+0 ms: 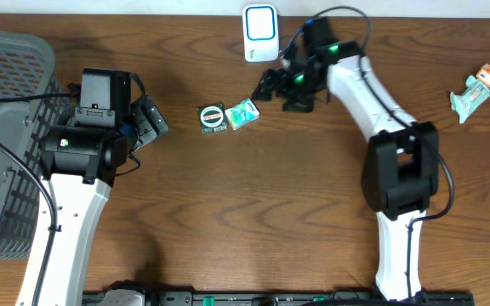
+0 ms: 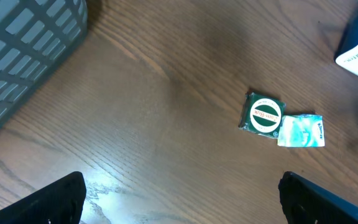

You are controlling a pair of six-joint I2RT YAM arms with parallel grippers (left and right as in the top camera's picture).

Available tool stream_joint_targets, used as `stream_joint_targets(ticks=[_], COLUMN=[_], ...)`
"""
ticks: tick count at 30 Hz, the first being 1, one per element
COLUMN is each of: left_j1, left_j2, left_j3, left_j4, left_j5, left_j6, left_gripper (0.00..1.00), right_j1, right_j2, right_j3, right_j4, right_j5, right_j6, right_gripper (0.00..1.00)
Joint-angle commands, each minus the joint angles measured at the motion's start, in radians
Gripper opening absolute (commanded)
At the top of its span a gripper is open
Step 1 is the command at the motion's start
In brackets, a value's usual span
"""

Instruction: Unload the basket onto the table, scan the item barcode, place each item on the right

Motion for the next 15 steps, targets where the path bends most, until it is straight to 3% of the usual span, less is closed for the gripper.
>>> stream_joint_targets(ticks=[1, 3, 5, 13, 15], left_j1=[0.004, 0.004, 0.004, 0.004, 0.004], left_j2=[-0.002, -0.002, -0.002, -0.002, -0.002], left_j3=[0.014, 0.014, 0.014, 0.014, 0.014], left_j4=[-0.003, -0.003, -0.003, -0.003, -0.003], left_j5=[-0.006, -0.006, -0.006, -0.006, -0.006], left_j6=[0.01, 0.01, 0.01, 0.01, 0.01], left_gripper=[0.98, 0.98, 0.98, 0.98, 0.98], right_j1=[0.042, 0.07, 0.093, 0.171, 0.181], right_j2=[-0.003, -0.003, -0.003, -0.003, -0.003], right_j3=[-0.04, -0.064, -0.08, -0.148, -0.171], right_j4=[0.057, 0.088, 0.096, 0.216, 0.258], right_j5=[0.06, 0.073, 0.118, 0.289, 0.325], right_j6=[0.289, 0.357, 0.43, 0.647, 0.672], right_gripper=[0.77, 0.86, 0.89, 0.86, 0.78])
